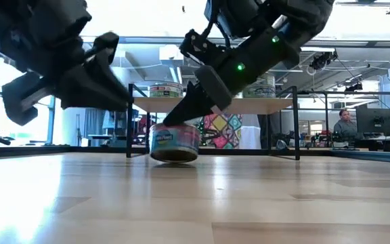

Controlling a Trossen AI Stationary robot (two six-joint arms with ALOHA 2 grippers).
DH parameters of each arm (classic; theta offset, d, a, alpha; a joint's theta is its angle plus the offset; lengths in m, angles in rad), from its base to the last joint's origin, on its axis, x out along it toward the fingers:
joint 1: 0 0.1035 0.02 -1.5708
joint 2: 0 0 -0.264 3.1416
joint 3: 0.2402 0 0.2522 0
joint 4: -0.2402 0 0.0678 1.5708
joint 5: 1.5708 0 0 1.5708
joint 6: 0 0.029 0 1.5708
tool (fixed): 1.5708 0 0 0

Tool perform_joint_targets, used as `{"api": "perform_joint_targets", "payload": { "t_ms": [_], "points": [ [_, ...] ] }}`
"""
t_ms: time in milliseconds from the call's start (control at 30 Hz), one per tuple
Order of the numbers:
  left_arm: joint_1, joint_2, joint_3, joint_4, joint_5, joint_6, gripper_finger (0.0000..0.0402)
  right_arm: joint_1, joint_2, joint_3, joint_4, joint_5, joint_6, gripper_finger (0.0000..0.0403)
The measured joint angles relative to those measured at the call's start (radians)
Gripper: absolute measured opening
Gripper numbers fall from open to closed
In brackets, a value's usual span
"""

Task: Stack canned seafood by type on shelf
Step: Stack the blue tuna can on top of the other blue tuna can on the shelf

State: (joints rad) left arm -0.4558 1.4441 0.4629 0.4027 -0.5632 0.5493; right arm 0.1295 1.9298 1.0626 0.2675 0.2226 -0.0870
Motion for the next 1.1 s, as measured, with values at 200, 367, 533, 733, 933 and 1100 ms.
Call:
{"api": "perform_joint_targets", "payload": {
  "t_ms": [200, 367, 533, 733, 933, 1100],
  "points": [
    [0.054, 0.001, 0.000, 0.048, 0.031, 0.105, 0.0156, -0.039, -0.011, 0.000, 0.013, -0.114, 0.147, 0.0000],
    [0.115, 0.032, 0.000, 0.037, 0.060, 0.144, 0.0225, -0.052, -0.017, 0.002, 0.024, -0.168, 0.198, 0.0000],
    [0.176, 0.080, 0.000, 0.041, 0.059, 0.134, 0.0253, -0.051, -0.027, 0.002, 0.040, -0.172, 0.223, 0.0000],
    [0.206, 0.162, 0.000, 0.089, 0.101, 0.123, 0.0253, -0.051, -0.030, 0.002, 0.046, -0.172, 0.269, 0.0000],
    [0.206, 0.265, 0.000, 0.238, 0.138, 0.039, 0.0253, -0.051, -0.030, 0.002, 0.054, -0.156, 0.311, 0.0000],
    [0.206, 0.357, 0.000, 0.436, 0.122, -0.118, 0.0253, -0.043, -0.031, 0.002, 0.054, -0.153, 0.315, 0.0000]
  ]
}}
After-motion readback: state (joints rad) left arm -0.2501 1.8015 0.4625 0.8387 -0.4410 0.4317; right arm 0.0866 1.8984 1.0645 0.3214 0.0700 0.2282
